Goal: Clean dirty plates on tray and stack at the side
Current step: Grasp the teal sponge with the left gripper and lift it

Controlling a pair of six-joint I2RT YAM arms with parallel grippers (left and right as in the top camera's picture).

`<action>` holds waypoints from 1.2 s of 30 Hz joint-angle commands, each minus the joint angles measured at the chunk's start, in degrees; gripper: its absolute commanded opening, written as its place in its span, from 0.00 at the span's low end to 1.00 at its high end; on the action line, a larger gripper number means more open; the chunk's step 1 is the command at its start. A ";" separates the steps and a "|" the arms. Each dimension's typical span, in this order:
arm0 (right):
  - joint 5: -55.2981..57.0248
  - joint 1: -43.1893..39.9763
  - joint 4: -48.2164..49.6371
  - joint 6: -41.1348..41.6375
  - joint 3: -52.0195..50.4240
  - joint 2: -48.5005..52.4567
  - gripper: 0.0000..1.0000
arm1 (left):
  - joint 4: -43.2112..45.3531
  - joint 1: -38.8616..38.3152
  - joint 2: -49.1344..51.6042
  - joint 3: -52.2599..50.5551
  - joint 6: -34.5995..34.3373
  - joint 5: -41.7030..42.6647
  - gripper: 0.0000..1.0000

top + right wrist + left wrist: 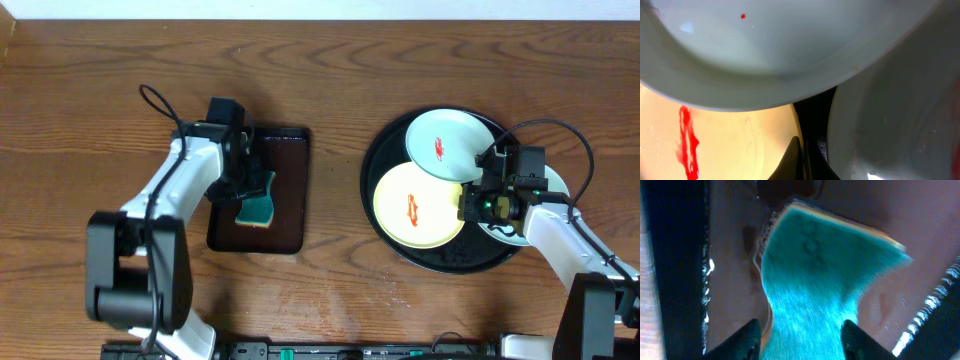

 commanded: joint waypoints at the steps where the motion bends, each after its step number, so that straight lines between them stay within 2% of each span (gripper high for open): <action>1: 0.87 0.42 -0.02 0.70 -0.02 0.22 0.01 | 0.79 -0.20 5.18 -0.55 -0.83 -1.57 0.41; 4: 0.90 0.42 -0.07 0.68 -0.02 0.22 0.01 | 2.49 -0.28 8.22 -0.55 -0.83 -1.53 0.22; 5: 0.87 0.42 -0.07 0.70 -0.02 0.22 0.01 | 2.89 -0.28 8.94 -0.55 -0.83 -1.49 0.08; 12: 0.87 0.42 -0.31 0.70 -0.02 0.22 0.01 | -0.79 -0.22 7.80 1.92 -0.81 -1.42 0.07; 13: 0.87 0.42 -0.31 0.70 -0.02 0.22 0.01 | -1.99 -0.22 7.06 2.86 -0.81 -1.40 0.08; 15: 0.87 0.42 -0.31 0.70 -0.02 0.22 0.01 | -5.05 -0.24 5.14 5.09 -0.81 -1.40 0.29; 18: 0.87 0.42 -0.46 0.70 -0.02 0.22 0.01 | -7.85 -0.28 2.08 6.29 -0.79 -1.42 0.47; 24: 0.87 0.42 -1.11 0.70 -0.02 0.22 0.03 | -9.81 -0.28 0.17 5.38 -0.74 -1.64 0.50; 29: 0.87 0.42 -2.01 0.70 -0.04 0.22 0.07 | -2.82 -0.35 0.22 -1.53 -0.94 -1.49 0.50; 31: 0.87 0.42 -2.05 0.70 -0.04 0.22 0.09 | 1.44 -0.57 0.22 -4.81 -1.49 -0.92 0.43; 34: 0.87 0.42 -2.03 0.70 -0.04 0.22 0.10 | 6.16 -1.05 0.22 -7.67 -3.52 -0.07 0.22; 36: 0.87 0.42 -2.01 0.72 -0.04 0.22 0.10 | 8.20 -1.49 0.22 -8.13 -4.00 -0.09 0.12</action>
